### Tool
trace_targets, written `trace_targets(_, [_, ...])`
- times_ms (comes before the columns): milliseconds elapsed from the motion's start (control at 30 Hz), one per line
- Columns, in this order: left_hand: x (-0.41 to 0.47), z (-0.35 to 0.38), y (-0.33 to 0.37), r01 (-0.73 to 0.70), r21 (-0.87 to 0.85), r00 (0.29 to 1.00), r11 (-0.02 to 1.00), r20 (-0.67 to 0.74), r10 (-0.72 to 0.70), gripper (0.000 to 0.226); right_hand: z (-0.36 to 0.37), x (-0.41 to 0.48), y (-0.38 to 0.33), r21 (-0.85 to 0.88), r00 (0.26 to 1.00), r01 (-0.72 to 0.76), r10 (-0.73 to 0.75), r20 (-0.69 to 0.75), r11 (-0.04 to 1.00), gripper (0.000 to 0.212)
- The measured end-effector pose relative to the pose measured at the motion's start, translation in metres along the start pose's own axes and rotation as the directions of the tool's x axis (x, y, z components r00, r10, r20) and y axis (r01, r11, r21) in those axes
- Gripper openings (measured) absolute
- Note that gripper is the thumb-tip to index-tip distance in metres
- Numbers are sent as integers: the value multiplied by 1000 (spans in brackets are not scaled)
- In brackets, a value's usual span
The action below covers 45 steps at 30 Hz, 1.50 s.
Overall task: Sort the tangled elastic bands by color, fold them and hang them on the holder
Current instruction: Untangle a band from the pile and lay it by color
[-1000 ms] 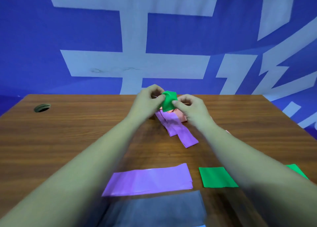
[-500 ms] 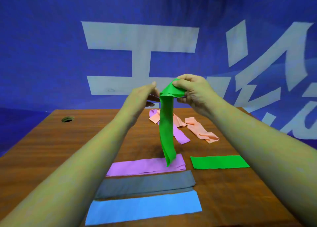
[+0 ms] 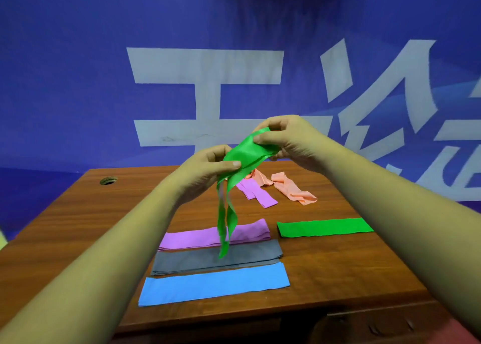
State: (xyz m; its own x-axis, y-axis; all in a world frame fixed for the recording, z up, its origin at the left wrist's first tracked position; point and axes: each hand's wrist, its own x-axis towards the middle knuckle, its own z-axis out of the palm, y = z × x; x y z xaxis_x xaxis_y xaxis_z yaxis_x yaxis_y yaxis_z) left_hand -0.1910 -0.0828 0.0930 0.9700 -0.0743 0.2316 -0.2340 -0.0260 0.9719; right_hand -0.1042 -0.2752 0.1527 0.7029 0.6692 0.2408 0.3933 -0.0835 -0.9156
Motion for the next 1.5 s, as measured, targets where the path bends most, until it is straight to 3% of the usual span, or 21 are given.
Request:
trace_targets(200, [-8, 11, -7, 37, 101, 999, 994, 26, -40, 24, -6, -15, 20, 63, 999, -1, 4, -45, 998, 29])
trace_targets(333, [-11, 20, -25, 93, 185, 995, 978, 27, -100, 18, -9, -18, 26, -15, 991, -4, 2, -135, 1000, 20])
trace_targets(400, [-13, 23, -35, 134, 133, 989, 982, 49, -142, 9, -11, -17, 24, -19, 984, 13, -16, -178, 1000, 18])
trace_targets(467, [-14, 27, -43, 191, 5, 980, 982, 61, -191, 20, -17, -16, 21, 9, 979, 31, -28, -202, 999, 22])
trace_targets(533, [-13, 29, -52, 164, 17, 984, 986, 73, -164, 19, -24, -17, 17, -1, 977, 21, -21, -212, 1000, 27])
trace_targets(633, [-11, 35, -61, 145, 123, 985, 982, 72, -154, 27, -35, -20, 14, -121, 980, -9, -16, -201, 993, 26])
trace_targets(733, [-8, 41, -68, 235, 144, 970, 961, 28, -241, 27, -47, -24, 14, -287, 974, -72, 5, -227, 955, 23])
trace_targets(800, [-6, 43, -75, 279, 208, 957, 938, 19, -289, 22, -58, -26, 20, -297, 958, -114, 26, -286, 948, 20])
trace_targets(933, [-3, 47, -89, 315, 211, 947, 925, 1, -322, 24, -84, -31, 40, -241, 891, -221, 95, -445, 945, 13])
trace_targets(1133, [7, 59, -100, 326, 300, 930, 896, 65, -360, 15, -124, -47, 81, -105, 700, -368, 201, -685, 924, 23])
trace_targets(1500, [41, 82, -126, 350, 357, 930, 866, -19, -368, 14, -187, -99, 169, 7, 506, -543, 334, -795, 840, 24])
